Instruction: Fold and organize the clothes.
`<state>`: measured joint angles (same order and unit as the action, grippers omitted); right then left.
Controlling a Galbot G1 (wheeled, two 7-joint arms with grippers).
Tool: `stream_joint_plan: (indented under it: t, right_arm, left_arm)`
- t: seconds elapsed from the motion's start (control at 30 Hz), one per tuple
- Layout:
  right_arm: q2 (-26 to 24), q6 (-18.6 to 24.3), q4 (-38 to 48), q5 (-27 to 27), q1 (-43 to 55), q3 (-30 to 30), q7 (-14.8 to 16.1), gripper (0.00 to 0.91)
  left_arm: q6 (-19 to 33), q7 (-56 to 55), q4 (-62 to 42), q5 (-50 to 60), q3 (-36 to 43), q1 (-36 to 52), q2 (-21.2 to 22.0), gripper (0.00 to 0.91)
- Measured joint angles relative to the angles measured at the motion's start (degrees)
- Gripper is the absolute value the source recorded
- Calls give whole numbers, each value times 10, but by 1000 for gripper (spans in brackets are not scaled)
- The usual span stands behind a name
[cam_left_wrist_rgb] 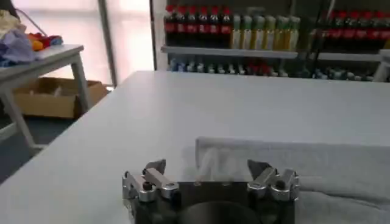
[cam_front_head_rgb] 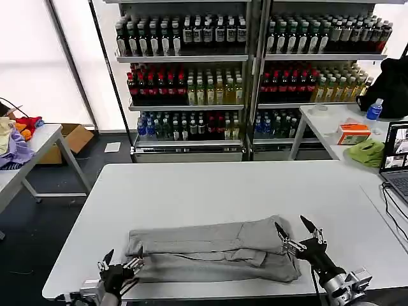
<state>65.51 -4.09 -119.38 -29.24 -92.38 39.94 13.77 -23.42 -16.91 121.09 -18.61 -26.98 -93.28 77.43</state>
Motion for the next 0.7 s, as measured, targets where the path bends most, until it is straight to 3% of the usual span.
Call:
stream_joint_plan:
  t: [0.03, 0.1, 0.7]
  right_arm:
    - [1, 3, 0, 1, -1, 0, 1, 907]
    - [1, 8, -1, 2, -4, -1, 2, 907]
    - [8, 22, -7, -3, -5, -1, 3, 907]
  left_arm:
    - [2, -5, -7, 3, 6, 3, 6, 50]
    - [6, -14, -18, 8, 15, 6, 18, 10]
    - [45, -32, -58, 47, 57, 20, 74, 10]
